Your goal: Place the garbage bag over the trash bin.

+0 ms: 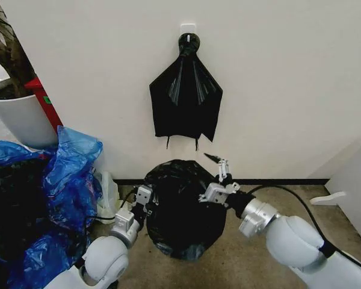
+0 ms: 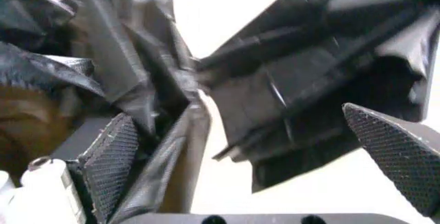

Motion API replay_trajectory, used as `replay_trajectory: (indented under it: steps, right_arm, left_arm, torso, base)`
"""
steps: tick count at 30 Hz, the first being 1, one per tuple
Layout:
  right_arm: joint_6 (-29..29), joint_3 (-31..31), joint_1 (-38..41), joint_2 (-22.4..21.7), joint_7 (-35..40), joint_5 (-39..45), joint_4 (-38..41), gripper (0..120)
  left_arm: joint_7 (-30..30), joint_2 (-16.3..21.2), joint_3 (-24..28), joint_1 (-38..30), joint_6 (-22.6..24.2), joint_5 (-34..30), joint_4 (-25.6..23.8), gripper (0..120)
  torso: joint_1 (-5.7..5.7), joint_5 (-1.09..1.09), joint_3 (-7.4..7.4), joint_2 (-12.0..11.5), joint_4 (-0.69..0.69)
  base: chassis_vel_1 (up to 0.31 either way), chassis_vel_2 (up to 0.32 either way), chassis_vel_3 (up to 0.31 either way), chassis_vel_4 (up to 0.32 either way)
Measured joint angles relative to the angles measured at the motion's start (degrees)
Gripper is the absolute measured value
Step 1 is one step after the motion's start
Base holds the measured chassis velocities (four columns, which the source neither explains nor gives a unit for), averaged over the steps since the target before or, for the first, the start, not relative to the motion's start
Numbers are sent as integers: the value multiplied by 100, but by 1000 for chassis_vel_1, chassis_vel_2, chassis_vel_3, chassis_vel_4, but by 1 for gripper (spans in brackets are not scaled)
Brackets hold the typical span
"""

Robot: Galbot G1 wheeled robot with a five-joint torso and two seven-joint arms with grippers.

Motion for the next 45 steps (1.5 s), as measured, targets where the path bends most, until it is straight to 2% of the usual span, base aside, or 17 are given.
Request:
replay_trajectory:
  steps: [6,14,17,20,22,28,30,33,36,38,41,45]
  right_arm:
    - [-275,125,1,-152,229,459,-80,100]
    - [-834,293,1,-383,464,2270,-13,100]
    - [-1002,571,-31,-608,257,3310,-92,100]
    - [-1056,726,-45,-697,81,3694,-153,100]
    - [-1090,1026,-61,-866,-273,4338,-311,100]
    - [-1092,1514,-136,-1090,-914,5118,-595,100]
    - [-1015,1721,-154,-1191,-1471,5949,-959,100]
    - [-722,1731,-112,-1142,-2178,6639,-1507,100]
    - [-666,1726,-117,-1080,-2543,6894,-1736,100]
    - [-687,1749,-165,-994,-2894,7431,-2010,100]
    - [-785,1803,-200,-929,-3212,7823,-2278,100]
    - [-844,1874,-201,-842,-3618,7933,-2603,100]
  left_arm:
    - [459,55,-9,69,-416,509,59,1]
    - [847,116,-107,148,-937,934,148,1]
    - [989,107,-129,144,-1154,1038,184,1]
    - [1068,99,-137,137,-1252,1095,203,1]
    - [1161,79,-140,136,-1410,1144,225,1]
    - [1323,62,-188,153,-1677,1157,247,1]
    - [1506,55,-256,166,-1964,1083,286,1]
    - [1698,28,-287,168,-2295,847,315,1]
    - [1843,16,-304,168,-2465,716,329,1]
    - [2095,-4,-317,167,-2651,497,367,1]
    - [2242,-32,-318,164,-2739,245,391,1]
    - [2320,-49,-318,132,-2764,-99,394,1]
  torso:
    - [0,0,0,0,-1]
    - [0,0,0,0,0]
    - [0,0,0,0,0]
    - [0,0,0,0,-1]
    - [0,-1,0,0,-1]
    - [0,-1,0,0,-1]
    - [0,-1,0,0,-1]
    - [0,0,0,0,0]
    - [0,2,0,0,-1]
    - [0,0,0,0,0]
    - [0,0,0,0,-1]
    - [0,0,0,0,0]
  base:
    - [0,0,0,0]
    - [0,0,0,0]
    - [0,0,0,0]
    - [0,0,0,0]
    - [0,0,0,0]
    - [0,0,0,0]
    - [0,0,0,0]
    - [0,0,0,0]
    - [0,0,0,0]
    - [0,0,0,0]
    - [0,0,0,0]
    - [0,0,0,0]
